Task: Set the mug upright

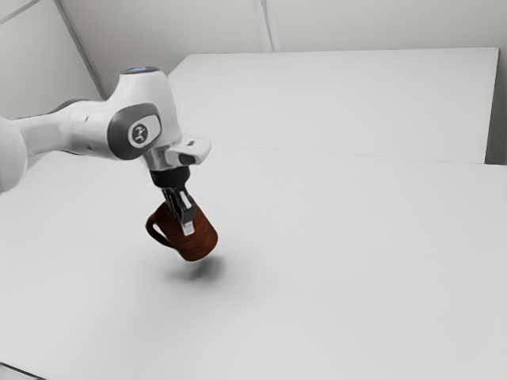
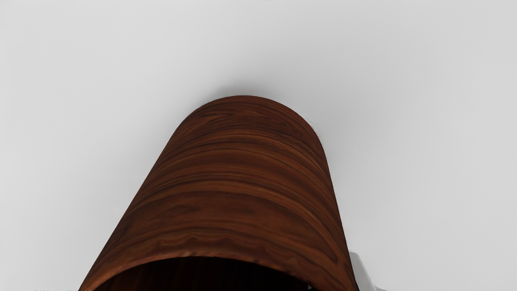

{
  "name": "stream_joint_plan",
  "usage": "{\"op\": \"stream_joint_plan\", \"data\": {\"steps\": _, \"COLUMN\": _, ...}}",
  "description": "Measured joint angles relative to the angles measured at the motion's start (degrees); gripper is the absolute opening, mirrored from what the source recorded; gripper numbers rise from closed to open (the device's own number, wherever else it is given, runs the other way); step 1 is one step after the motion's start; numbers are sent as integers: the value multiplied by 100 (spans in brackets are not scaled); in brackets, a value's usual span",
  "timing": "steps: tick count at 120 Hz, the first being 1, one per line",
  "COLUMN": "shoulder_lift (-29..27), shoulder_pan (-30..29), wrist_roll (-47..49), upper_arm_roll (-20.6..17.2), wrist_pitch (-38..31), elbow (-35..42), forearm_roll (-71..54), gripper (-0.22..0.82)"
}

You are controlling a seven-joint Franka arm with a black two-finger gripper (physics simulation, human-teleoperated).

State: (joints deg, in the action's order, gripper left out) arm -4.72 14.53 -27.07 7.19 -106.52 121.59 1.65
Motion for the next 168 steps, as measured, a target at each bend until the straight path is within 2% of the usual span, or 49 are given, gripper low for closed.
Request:
{"op": "stream_joint_plan", "data": {"steps": 21, "shoulder_lift": 200, "shoulder_pan": 50, "wrist_roll": 692, "upper_arm_roll": -301, "wrist_pitch": -80, "elbow": -84, "forearm_roll": -781, "gripper": -18}}
{"op": "stream_joint_plan", "data": {"steps": 64, "shoulder_lift": 1065, "shoulder_pan": 262, "wrist_roll": 1683, "upper_arm_roll": -343, "wrist_pitch": -79, "elbow": -779, "forearm_roll": -1091, "gripper": -18}}
{"op": "stream_joint_plan", "data": {"steps": 82, "shoulder_lift": 1425, "shoulder_pan": 227, "wrist_roll": 1969, "upper_arm_roll": -346, "wrist_pitch": 230, "elbow": -1201, "forearm_roll": -1022, "gripper": -18}}
{"op": "stream_joint_plan", "data": {"steps": 112, "shoulder_lift": 1699, "shoulder_pan": 225, "wrist_roll": 2333, "upper_arm_roll": -353, "wrist_pitch": 463, "elbow": -1376, "forearm_roll": -924, "gripper": -18}}
{"op": "stream_joint_plan", "data": {"steps": 160, "shoulder_lift": 2056, "shoulder_pan": 191, "wrist_roll": 2669, "upper_arm_roll": -352, "wrist_pitch": 464, "elbow": -1592, "forearm_roll": -745, "gripper": -18}}
{"op": "stream_joint_plan", "data": {"steps": 168, "shoulder_lift": 2089, "shoulder_pan": 196, "wrist_roll": 2704, "upper_arm_roll": -352, "wrist_pitch": 464, "elbow": -1615, "forearm_roll": -721, "gripper": -14}}
